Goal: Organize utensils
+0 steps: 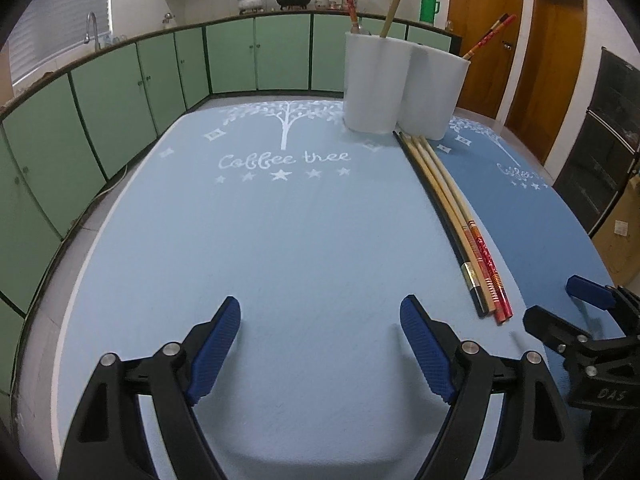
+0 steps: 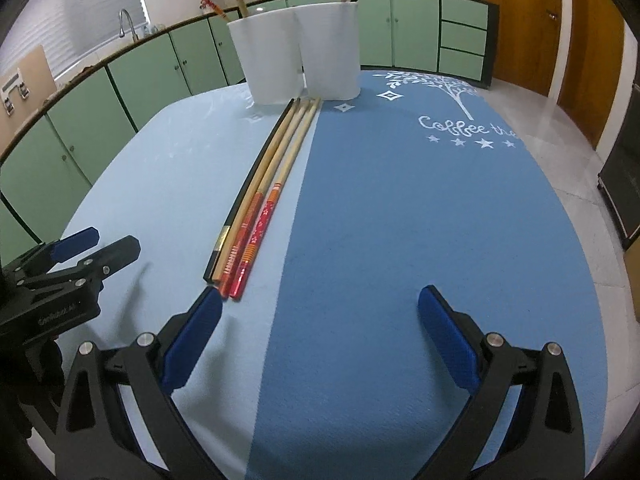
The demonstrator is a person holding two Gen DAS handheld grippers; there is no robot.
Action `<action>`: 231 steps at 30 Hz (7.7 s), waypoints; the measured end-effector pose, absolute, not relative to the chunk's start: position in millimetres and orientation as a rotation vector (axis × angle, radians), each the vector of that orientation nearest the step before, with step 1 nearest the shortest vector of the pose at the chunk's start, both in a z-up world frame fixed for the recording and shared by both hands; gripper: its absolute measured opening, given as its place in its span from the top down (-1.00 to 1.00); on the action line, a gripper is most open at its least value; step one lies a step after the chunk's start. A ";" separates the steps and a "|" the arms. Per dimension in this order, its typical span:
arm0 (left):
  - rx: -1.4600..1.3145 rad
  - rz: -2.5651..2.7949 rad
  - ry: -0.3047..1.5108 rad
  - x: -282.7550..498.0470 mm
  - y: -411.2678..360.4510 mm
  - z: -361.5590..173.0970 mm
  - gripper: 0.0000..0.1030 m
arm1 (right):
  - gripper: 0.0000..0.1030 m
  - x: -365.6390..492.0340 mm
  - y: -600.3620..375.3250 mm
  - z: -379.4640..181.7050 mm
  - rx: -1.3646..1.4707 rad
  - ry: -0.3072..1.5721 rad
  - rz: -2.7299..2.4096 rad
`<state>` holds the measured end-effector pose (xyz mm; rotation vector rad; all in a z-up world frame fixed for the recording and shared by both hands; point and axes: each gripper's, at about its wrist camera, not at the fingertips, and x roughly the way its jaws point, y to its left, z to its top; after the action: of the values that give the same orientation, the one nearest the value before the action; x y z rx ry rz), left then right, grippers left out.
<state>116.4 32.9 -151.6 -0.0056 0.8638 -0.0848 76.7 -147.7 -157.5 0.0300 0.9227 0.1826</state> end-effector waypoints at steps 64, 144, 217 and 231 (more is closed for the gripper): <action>0.042 -0.185 0.897 119.8 -30.6 -157.6 -0.57 | 0.90 71.8 -186.5 -157.4 0.073 0.906 0.152; 0.032 -0.219 0.578 88.4 -13.5 0.2 0.88 | 0.90 80.2 -205.0 -4.6 0.077 0.614 0.232; -0.046 -0.212 0.496 166.8 2.4 22.8 -0.18 | -0.75 155.0 -228.3 50.0 0.074 0.541 0.241; 0.027 -0.146 0.745 118.5 8.2 -94.5 -0.23 | -0.79 94.8 -198.2 -60.4 0.098 0.720 0.202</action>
<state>118.5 8.2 -94.5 0.0273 0.7452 -0.1456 94.8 -198.2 -60.4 0.0976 0.7197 0.2020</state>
